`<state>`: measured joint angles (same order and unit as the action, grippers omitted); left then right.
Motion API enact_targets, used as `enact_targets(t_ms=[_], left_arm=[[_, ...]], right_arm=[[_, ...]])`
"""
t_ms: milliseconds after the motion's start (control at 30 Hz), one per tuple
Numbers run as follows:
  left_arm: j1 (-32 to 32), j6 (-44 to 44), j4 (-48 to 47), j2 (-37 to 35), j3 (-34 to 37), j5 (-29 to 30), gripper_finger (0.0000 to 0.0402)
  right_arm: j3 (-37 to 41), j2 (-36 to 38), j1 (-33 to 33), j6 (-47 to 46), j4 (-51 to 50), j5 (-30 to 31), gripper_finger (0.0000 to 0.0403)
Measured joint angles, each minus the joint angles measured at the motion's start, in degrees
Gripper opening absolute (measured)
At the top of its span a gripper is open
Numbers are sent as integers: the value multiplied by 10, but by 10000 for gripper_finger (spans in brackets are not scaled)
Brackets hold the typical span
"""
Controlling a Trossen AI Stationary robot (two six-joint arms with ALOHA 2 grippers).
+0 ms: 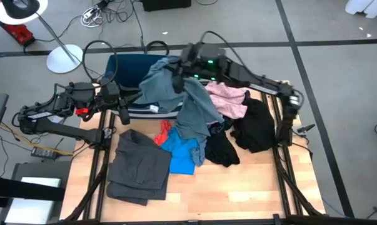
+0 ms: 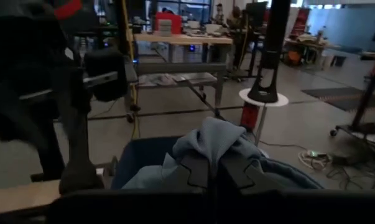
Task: Sort clothes
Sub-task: Put the blue pants into the blue laundry bin
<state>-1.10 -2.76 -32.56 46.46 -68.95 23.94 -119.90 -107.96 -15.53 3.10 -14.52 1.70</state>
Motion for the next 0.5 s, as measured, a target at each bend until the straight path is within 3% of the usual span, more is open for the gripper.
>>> enact_targets(t_ms=[167, 300, 500], left_arm=[[0, 0, 0, 0, 0, 0, 80], [0, 0, -1, 0, 0, 0, 80], [0, 0, -2, 0, 0, 0, 80]], right_arm=[[-97, -95, -15, -28, -8, -10, 2], [-131, -141, -26, -60, -36, -16, 9], [-131, -167, -46, -124, -122, -42, 67]])
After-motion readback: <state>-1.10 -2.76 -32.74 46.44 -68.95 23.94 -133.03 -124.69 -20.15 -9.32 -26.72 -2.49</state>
